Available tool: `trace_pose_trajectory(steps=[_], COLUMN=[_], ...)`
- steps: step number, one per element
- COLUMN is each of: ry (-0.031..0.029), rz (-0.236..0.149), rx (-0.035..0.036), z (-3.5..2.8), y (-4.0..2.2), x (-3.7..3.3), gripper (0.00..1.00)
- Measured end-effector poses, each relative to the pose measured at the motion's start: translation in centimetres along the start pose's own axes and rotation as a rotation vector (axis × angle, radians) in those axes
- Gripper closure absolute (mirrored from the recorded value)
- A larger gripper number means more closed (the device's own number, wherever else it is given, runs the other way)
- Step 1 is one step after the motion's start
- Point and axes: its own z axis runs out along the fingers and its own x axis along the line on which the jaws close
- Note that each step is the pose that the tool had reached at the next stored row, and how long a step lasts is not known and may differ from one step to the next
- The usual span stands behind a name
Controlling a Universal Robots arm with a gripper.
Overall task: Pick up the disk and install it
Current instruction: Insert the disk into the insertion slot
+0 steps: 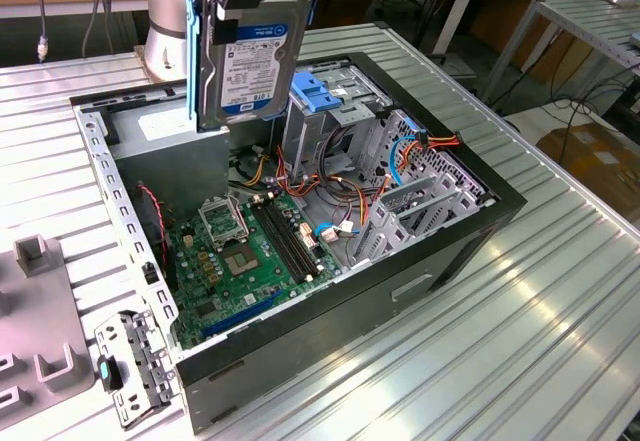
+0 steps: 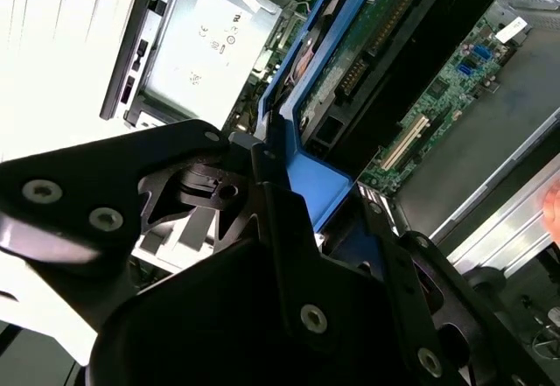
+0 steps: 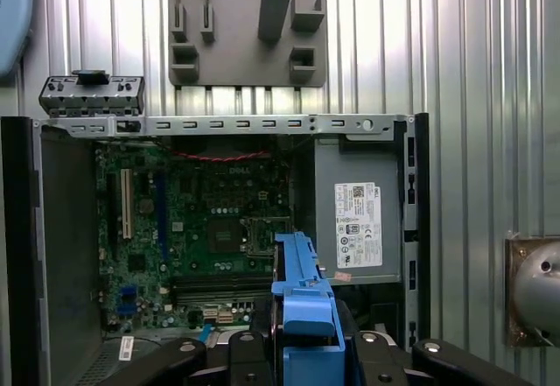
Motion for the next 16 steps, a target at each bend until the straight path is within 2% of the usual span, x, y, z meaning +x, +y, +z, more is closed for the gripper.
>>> trace_pose_trajectory(steps=[16], ry=[0.0], rz=[0.0], rx=[0.0001], z=[-0.02], y=[-0.01], x=[0.44], gripper=[0.63])
